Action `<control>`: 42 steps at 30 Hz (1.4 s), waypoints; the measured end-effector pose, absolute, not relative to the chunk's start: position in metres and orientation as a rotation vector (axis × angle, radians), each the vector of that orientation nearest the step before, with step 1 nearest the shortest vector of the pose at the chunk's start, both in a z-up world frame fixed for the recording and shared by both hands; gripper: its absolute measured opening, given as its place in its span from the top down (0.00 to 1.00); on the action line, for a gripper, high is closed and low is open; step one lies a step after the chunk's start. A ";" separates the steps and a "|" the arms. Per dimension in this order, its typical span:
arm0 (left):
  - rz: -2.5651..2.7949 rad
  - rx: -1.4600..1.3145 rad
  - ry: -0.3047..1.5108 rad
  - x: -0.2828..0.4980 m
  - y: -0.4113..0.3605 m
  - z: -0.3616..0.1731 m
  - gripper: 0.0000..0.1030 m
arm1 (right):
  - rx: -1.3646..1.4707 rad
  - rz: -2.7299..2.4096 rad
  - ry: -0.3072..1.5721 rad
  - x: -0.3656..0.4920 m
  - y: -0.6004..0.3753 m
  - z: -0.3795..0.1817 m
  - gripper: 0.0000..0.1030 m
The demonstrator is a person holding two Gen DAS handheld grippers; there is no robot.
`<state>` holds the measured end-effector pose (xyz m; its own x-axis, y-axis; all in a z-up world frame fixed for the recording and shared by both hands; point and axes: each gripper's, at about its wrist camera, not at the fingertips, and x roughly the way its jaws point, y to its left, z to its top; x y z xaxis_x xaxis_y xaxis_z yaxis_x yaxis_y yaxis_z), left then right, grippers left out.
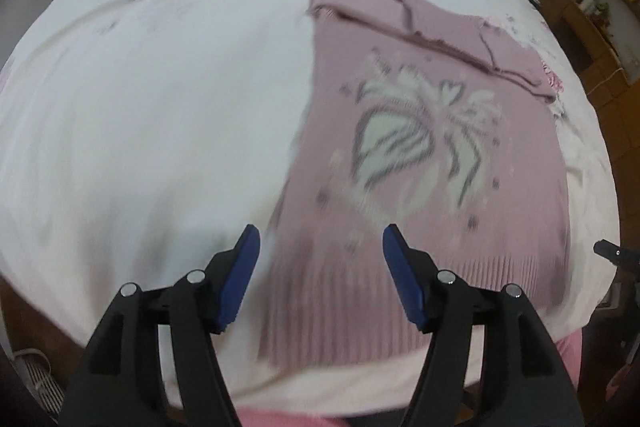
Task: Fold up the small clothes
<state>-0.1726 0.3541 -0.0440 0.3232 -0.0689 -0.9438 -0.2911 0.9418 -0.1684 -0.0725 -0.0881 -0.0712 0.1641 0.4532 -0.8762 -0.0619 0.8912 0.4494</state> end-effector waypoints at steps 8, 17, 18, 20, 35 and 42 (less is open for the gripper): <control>0.188 -0.335 1.282 -0.199 0.364 -0.051 0.35 | 0.334 0.349 1.434 -0.093 -0.094 -0.097 0.60; 0.168 -0.402 1.344 -0.207 0.369 -0.079 0.35 | 0.379 0.317 1.480 -0.100 -0.104 -0.120 0.58; 0.168 -0.411 1.351 -0.209 0.370 -0.083 0.35 | 0.376 0.313 1.480 -0.101 -0.104 -0.121 0.58; 0.159 -0.426 1.356 -0.211 0.370 -0.087 0.35 | 0.374 0.306 1.481 -0.103 -0.105 -0.124 0.58; 0.091 -0.437 1.382 -0.209 0.348 -0.101 0.41 | 0.399 0.328 1.516 -0.111 -0.096 -0.142 0.56; 0.078 -0.443 1.393 -0.203 0.348 -0.102 0.51 | 0.389 0.345 1.510 -0.109 -0.090 -0.143 0.56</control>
